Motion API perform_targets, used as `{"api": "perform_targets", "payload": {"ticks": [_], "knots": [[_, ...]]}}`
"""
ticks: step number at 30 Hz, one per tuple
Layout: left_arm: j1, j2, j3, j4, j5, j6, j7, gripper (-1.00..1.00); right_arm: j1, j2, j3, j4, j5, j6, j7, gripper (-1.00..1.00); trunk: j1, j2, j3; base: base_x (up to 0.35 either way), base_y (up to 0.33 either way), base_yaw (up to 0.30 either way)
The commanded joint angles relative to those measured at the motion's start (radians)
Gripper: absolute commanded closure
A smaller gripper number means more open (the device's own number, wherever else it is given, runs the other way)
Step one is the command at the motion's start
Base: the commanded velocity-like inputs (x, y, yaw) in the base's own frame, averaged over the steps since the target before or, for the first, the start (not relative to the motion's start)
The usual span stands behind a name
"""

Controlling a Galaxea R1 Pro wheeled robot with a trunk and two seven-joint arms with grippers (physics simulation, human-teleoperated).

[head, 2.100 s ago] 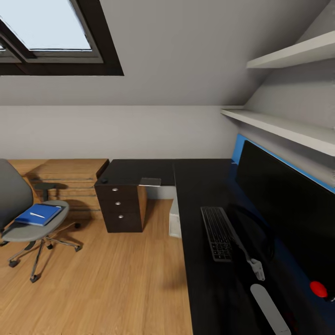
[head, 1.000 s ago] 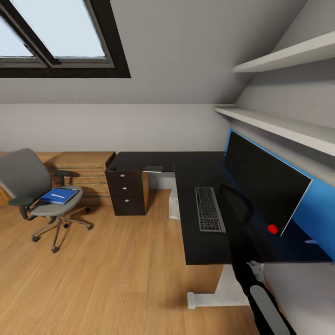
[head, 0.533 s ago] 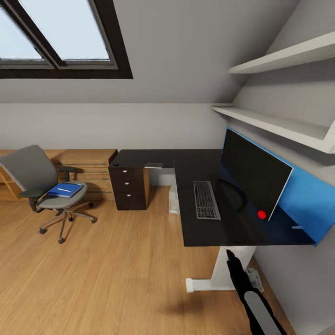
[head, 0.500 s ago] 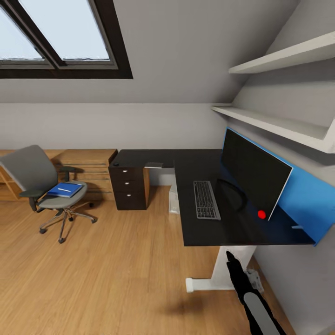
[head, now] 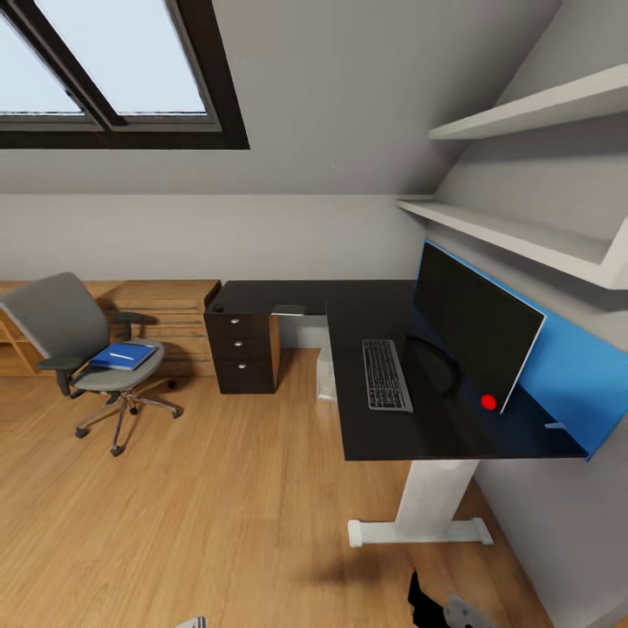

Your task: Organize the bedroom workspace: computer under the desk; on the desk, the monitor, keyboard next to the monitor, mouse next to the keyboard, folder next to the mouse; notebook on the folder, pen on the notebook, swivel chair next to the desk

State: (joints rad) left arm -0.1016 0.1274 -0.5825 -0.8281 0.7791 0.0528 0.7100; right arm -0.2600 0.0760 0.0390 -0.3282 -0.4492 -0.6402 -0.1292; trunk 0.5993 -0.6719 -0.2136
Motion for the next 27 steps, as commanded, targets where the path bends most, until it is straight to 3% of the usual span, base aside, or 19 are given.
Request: {"api": "perform_targets", "payload": {"ticks": [1, 9, 13, 16, 21, 27], "knots": [[-0.001, 0.001, -0.005, -0.002, 0.002, 0.005, 0.007, -1.00, -0.001, -0.003, 0.003, 0.041, 0.005, -0.023, -0.008, -1.00, -0.004, 0.006, 0.002, 0.000, 0.000, 0.000], [-0.001, 0.001, -0.006, 0.002, 0.004, 0.003, 0.007, -1.00, -0.001, -0.007, 0.007, 0.143, 0.022, -0.070, -0.003, -1.00, -0.034, 0.062, 0.027, 0.000, 0.000, 0.000], [-0.001, -0.004, -0.007, 0.058, 0.001, 0.000, 0.006, -1.00, -0.001, -0.005, 0.009, 0.152, 0.023, -0.066, -0.003, -1.00, -0.046, 0.083, 0.036, 0.000, 0.000, 0.000], [-0.001, -0.005, -0.007, 0.087, 0.000, -0.031, 0.007, -1.00, -0.001, -0.006, 0.009, 0.154, 0.024, -0.064, -0.003, -1.00, -0.046, 0.083, 0.036, 0.000, 0.000, 0.000], [-0.001, -0.007, -0.015, 0.108, -0.004, -0.170, 0.005, -1.00, -0.001, -0.007, 0.011, 0.155, 0.037, -0.064, 0.000, -1.00, -0.046, 0.083, 0.036, 0.000, 0.005, 0.000], [-0.001, -0.008, -0.018, 0.111, -0.002, -0.180, 0.002, -1.00, -0.001, -0.005, 0.012, 0.157, 0.043, -0.064, 0.000, -1.00, -0.046, 0.083, 0.036, 0.000, 0.193, 0.000]]}}
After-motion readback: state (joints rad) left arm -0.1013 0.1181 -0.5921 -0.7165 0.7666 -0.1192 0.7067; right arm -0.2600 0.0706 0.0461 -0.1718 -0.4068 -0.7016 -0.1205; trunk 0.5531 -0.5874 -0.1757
